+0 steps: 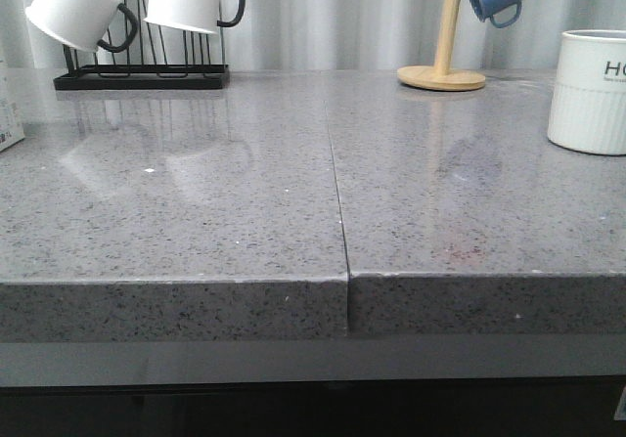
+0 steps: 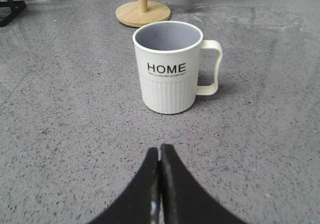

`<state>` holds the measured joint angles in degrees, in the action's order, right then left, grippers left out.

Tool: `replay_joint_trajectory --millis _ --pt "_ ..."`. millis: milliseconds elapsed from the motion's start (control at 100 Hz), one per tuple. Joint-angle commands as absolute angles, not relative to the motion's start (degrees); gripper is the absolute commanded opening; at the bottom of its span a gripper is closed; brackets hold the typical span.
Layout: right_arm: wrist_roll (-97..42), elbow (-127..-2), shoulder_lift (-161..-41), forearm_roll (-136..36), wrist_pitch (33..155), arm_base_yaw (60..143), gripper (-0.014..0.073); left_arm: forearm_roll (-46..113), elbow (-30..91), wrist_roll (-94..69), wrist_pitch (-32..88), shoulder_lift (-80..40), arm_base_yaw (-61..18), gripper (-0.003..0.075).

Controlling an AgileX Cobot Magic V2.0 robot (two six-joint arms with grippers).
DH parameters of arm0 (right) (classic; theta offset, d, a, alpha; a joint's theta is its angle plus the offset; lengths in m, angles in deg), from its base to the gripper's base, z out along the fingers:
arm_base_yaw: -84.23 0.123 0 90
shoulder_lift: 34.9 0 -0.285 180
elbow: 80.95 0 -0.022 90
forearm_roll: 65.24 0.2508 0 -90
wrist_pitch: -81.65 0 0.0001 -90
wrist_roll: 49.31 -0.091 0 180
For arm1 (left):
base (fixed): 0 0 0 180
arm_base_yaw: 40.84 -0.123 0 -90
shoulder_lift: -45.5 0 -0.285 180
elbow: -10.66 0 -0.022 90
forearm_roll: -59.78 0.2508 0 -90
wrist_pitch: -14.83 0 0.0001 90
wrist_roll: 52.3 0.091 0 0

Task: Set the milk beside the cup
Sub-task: 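Move the right gripper toward the white HOME mug's handle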

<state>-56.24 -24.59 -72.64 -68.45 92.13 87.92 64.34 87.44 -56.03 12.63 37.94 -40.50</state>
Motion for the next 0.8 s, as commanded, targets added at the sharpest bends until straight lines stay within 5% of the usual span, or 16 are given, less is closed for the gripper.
replay_joint_trajectory --millis 0,110,280,790 --pt "-56.25 -26.78 -75.40 -68.36 85.03 87.75 -0.0104 64.13 90.33 -56.42 8.12 39.84 -40.55 -0.0021" --pt "-56.25 -26.78 -77.01 -68.36 84.90 87.75 0.0026 64.13 90.33 -56.42 8.12 39.84 -40.55 -0.0021" --pt "-56.25 -26.78 -78.15 -68.68 84.43 87.75 0.0367 64.13 90.33 -56.42 8.12 39.84 -40.55 -0.0021" --pt "-56.25 -26.80 -94.42 -70.10 64.32 73.78 0.0382 64.13 90.33 -56.42 8.12 39.84 -40.55 -0.0020"
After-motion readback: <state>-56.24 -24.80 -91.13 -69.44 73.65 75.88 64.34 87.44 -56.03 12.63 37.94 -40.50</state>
